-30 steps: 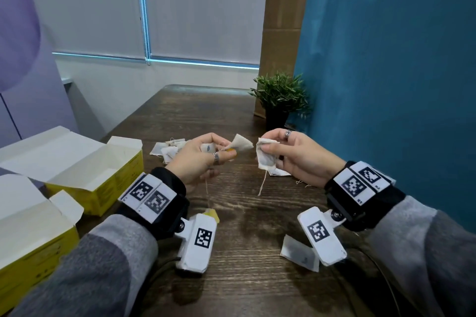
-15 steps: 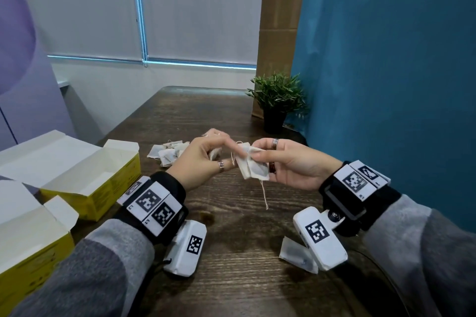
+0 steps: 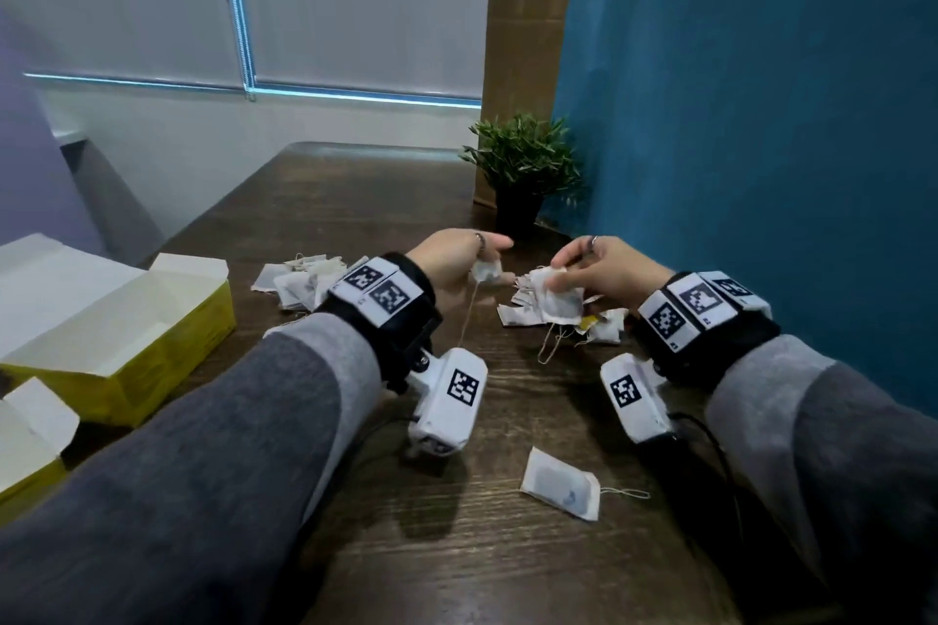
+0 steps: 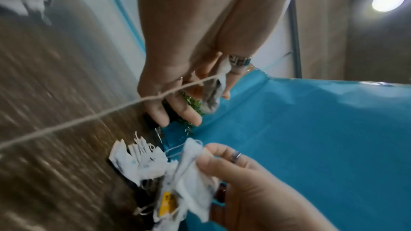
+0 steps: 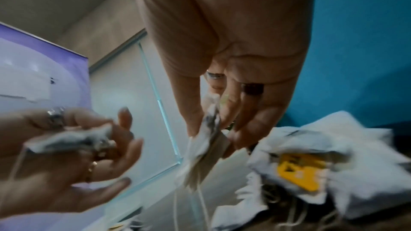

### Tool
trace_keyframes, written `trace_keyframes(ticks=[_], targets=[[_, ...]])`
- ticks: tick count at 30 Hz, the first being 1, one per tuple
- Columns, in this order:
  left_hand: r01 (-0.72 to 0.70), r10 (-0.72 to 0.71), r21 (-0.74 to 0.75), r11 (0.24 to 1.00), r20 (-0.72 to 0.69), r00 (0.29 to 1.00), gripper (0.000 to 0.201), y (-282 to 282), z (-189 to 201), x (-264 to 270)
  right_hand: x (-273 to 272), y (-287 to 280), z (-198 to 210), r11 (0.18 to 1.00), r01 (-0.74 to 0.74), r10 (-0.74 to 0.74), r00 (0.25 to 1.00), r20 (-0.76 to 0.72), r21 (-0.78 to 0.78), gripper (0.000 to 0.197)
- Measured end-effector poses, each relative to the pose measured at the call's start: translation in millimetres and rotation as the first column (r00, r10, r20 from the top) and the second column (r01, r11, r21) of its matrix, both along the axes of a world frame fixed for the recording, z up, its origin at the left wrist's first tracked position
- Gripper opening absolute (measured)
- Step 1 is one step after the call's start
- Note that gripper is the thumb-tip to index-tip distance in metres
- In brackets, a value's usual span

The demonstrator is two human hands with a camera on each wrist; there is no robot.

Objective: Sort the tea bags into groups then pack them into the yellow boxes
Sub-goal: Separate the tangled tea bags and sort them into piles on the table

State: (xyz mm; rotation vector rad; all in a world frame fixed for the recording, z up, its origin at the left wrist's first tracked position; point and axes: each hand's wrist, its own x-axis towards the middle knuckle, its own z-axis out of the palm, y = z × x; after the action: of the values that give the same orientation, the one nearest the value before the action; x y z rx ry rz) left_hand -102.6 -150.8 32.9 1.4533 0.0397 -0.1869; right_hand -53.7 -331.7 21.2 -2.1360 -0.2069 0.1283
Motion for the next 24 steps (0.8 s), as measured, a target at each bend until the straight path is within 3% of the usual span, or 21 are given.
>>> trace_keyframes(ticks=[2, 4, 7, 11, 13, 15, 18, 20, 22, 24], targets=[[0.031, -0.031, -0.007, 0.999, -0.019, 0.999, 0.026, -11, -1, 14, 15, -12, -7, 0.995, 0.065, -0.068, 0.997, -0.034, -0.070, 0.024], [0.052, -0.049, 0.158, 0.986, -0.020, 0.999, 0.030, -16, -8, 31, 25, -20, -11, 0.979, 0.091, -0.099, 0.994, -0.037, -0.185, 0.023], [0.012, -0.031, 0.468, 0.884, 0.031, 0.999, 0.038, -15, -30, 49, 33, -24, -16, 0.892, 0.107, -0.102, 0.994, 0.034, -0.439, 0.018], [0.157, -0.135, 0.659, 0.735, -0.085, 0.987, 0.045, -4, -49, 54, 26, -18, -10, 0.767, 0.050, 0.065, 0.986, 0.155, -0.640, 0.019], [0.160, -0.142, 0.705, 0.691, -0.085, 0.986, 0.047, 4, -48, 53, 11, -9, -4, 0.776, -0.126, 0.204, 0.977, 0.057, -0.618, 0.015], [0.144, -0.138, 0.749, 0.647, -0.071, 0.988, 0.045, 12, -46, 49, -12, 4, -1, 0.760, -0.390, 0.355, 0.919, -0.170, -0.521, 0.013], [0.153, -0.171, 0.830, 0.536, -0.071, 0.983, 0.040, 20, -44, 38, -47, 20, -7, 0.619, -0.649, 0.473, 0.757, -0.451, -0.442, 0.029], [0.171, -0.211, 0.875, 0.452, -0.081, 0.974, 0.040, 24, -41, 27, -66, 28, -15, 0.530, -0.734, 0.488, 0.674, -0.555, -0.425, 0.040], [0.180, -0.246, 0.923, 0.339, -0.097, 0.964, 0.042, 29, -38, 16, -78, 35, -23, 0.447, -0.761, 0.494, 0.649, -0.579, -0.470, 0.043], [0.230, -0.272, 0.942, 0.243, -0.161, 0.949, 0.049, 35, -38, 7, -81, 38, -27, 0.387, -0.762, 0.510, 0.646, -0.568, -0.519, 0.034]])
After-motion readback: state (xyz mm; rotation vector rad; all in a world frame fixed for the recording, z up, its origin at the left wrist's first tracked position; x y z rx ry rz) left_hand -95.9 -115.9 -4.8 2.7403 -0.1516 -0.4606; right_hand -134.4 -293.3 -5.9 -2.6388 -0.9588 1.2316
